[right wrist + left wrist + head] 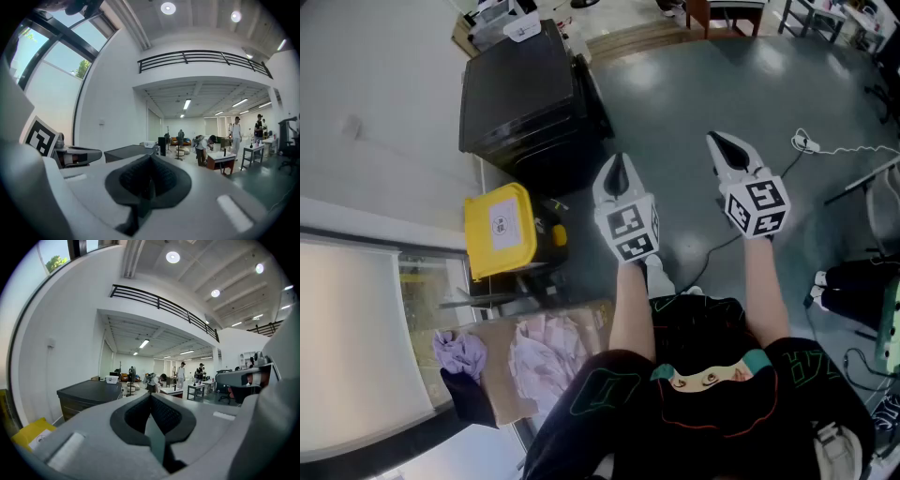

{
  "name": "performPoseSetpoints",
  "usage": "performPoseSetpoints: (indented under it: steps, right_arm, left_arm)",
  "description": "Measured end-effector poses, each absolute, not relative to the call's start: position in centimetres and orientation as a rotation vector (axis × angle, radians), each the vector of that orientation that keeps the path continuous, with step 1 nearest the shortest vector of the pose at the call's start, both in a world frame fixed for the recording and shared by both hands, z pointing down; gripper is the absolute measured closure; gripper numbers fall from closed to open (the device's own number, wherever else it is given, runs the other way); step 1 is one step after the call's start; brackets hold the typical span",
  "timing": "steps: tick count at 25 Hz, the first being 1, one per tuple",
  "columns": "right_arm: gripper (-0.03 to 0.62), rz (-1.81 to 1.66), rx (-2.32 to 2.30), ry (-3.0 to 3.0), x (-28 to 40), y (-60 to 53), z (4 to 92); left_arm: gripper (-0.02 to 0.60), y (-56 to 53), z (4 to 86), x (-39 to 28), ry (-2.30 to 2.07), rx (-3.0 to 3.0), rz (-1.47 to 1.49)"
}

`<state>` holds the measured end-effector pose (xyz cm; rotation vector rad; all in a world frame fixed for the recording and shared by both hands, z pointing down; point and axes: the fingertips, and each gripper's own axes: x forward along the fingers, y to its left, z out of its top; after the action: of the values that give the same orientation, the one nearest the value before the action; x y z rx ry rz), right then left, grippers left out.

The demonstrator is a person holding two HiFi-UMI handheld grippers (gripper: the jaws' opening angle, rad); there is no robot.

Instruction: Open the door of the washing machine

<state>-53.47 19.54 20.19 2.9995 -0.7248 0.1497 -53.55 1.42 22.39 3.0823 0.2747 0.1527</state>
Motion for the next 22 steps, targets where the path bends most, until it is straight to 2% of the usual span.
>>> performPoseSetpoints:
  steps: [14,22]
  right_arm:
    - [0.591,0.015,3.183,-0.730,-55.6,24.5,19.7]
    - [0.592,0.043,3.245,-1.030,-55.4,23.6,21.1]
  left_arm:
    - [0.571,3.3,22.4,-55.7,0.264,2.952,0.180]
    - [0.571,4.1,24.3,-55.0,0.243,2.984,0.246]
